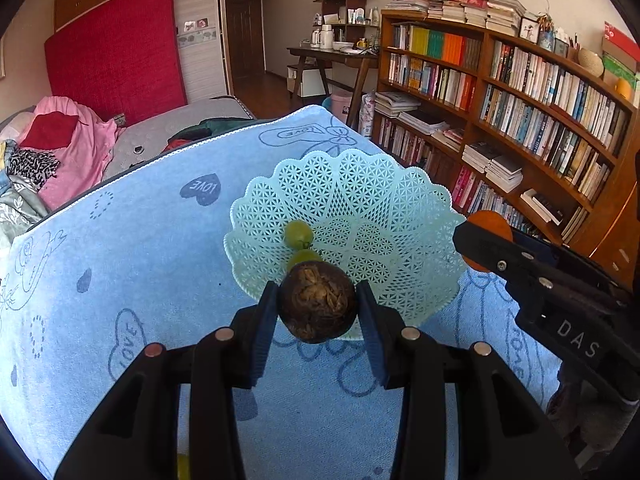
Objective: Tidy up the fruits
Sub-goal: 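Carry the brown fruit and orange to the basket and release both, then withdraw both open grippers from the basket toward the remaining fruits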
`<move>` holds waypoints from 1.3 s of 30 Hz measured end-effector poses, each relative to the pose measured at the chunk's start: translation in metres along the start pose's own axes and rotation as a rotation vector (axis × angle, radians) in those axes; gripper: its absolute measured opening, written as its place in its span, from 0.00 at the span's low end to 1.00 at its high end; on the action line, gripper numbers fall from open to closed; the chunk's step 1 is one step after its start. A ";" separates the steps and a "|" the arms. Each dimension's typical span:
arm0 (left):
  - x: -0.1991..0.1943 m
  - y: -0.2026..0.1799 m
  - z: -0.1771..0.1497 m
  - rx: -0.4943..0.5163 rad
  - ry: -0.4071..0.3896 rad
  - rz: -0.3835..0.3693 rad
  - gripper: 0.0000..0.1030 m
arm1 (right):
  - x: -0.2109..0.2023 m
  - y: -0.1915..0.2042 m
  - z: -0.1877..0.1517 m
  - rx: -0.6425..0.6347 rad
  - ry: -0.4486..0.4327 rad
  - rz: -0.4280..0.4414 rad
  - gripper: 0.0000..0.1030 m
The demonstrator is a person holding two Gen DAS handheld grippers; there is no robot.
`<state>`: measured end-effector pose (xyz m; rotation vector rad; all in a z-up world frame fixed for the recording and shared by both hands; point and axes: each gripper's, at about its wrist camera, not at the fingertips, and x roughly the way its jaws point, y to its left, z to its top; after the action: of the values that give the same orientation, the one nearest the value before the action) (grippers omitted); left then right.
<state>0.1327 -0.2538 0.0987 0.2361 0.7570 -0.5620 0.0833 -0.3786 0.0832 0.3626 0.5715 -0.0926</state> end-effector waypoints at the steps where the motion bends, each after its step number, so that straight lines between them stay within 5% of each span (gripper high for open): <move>1: 0.002 -0.002 0.001 0.004 -0.001 -0.002 0.39 | 0.002 -0.001 0.001 -0.002 0.001 -0.005 0.40; 14: 0.023 -0.004 0.003 -0.002 0.026 -0.026 0.40 | 0.024 -0.007 0.008 0.003 0.007 -0.037 0.40; 16: 0.021 -0.003 0.003 -0.012 0.019 -0.024 0.55 | 0.026 -0.006 0.008 0.010 0.006 -0.037 0.40; 17: 0.019 -0.001 0.003 -0.021 0.009 -0.019 0.73 | 0.028 -0.007 0.009 0.013 0.008 -0.034 0.41; 18: 0.017 0.001 0.003 -0.032 -0.006 -0.011 0.78 | 0.027 -0.008 0.009 0.019 0.003 -0.030 0.50; 20: 0.015 0.006 0.003 -0.042 -0.008 0.001 0.78 | 0.023 -0.010 0.010 0.028 -0.019 -0.037 0.59; 39: -0.023 0.047 -0.008 -0.117 -0.027 0.096 0.85 | -0.006 0.003 0.000 0.040 -0.037 -0.009 0.63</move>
<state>0.1410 -0.2032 0.1095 0.1552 0.7459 -0.4272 0.0785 -0.3762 0.0877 0.3964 0.5353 -0.1197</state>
